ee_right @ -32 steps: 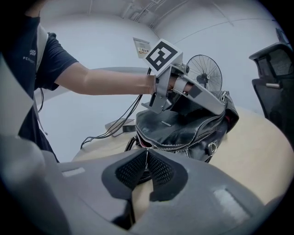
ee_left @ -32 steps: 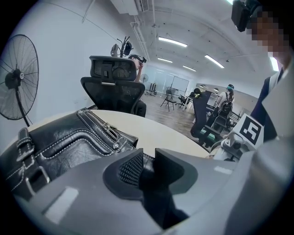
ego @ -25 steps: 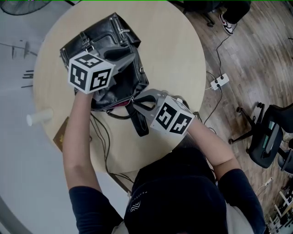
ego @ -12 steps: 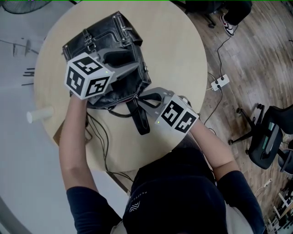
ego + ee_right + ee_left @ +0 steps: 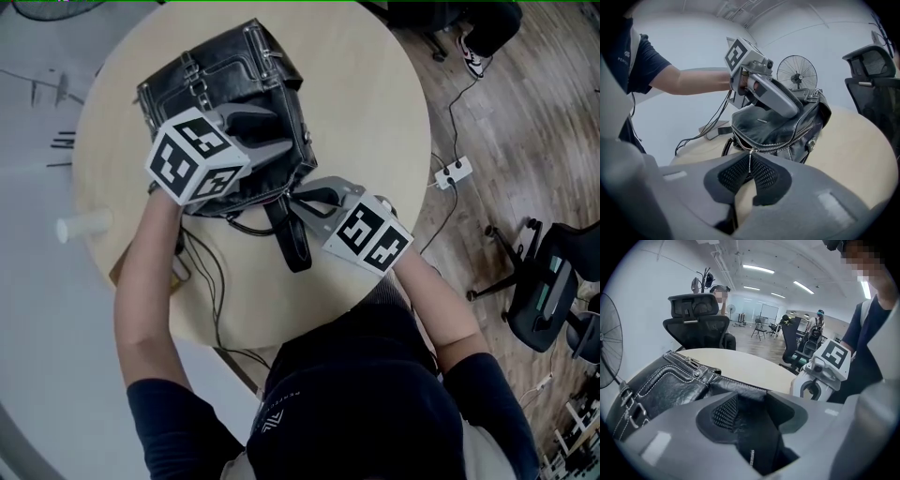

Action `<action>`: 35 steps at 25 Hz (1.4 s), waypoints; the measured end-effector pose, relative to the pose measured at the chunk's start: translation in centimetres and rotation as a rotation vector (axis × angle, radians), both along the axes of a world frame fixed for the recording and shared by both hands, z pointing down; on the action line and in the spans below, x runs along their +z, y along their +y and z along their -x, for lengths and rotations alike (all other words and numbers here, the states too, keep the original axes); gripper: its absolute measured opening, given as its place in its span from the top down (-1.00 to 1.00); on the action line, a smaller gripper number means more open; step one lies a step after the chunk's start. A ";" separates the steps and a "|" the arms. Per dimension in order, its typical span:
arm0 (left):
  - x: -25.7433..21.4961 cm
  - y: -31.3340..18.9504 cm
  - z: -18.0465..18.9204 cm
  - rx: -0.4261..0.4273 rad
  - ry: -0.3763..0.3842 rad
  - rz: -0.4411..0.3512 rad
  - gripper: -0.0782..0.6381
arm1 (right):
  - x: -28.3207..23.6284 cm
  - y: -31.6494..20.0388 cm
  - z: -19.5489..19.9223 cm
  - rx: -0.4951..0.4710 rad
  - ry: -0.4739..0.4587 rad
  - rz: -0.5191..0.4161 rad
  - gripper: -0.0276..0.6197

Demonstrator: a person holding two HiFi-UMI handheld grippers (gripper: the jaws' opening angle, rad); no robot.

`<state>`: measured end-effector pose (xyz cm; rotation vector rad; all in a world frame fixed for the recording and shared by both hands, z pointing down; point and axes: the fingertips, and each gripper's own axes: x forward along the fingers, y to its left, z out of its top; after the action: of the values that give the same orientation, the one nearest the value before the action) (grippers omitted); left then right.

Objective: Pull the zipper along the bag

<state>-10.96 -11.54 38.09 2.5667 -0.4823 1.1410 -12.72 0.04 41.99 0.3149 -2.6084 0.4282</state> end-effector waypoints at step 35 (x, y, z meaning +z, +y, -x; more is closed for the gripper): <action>1.6 -0.7 -0.3 -0.031 0.009 0.042 0.19 | 0.0 0.9 1.4 0.049 0.000 0.076 0.88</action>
<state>-10.64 -12.25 39.73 2.5186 -0.4888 1.1162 -14.09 0.96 42.00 0.3538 -2.5816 0.5431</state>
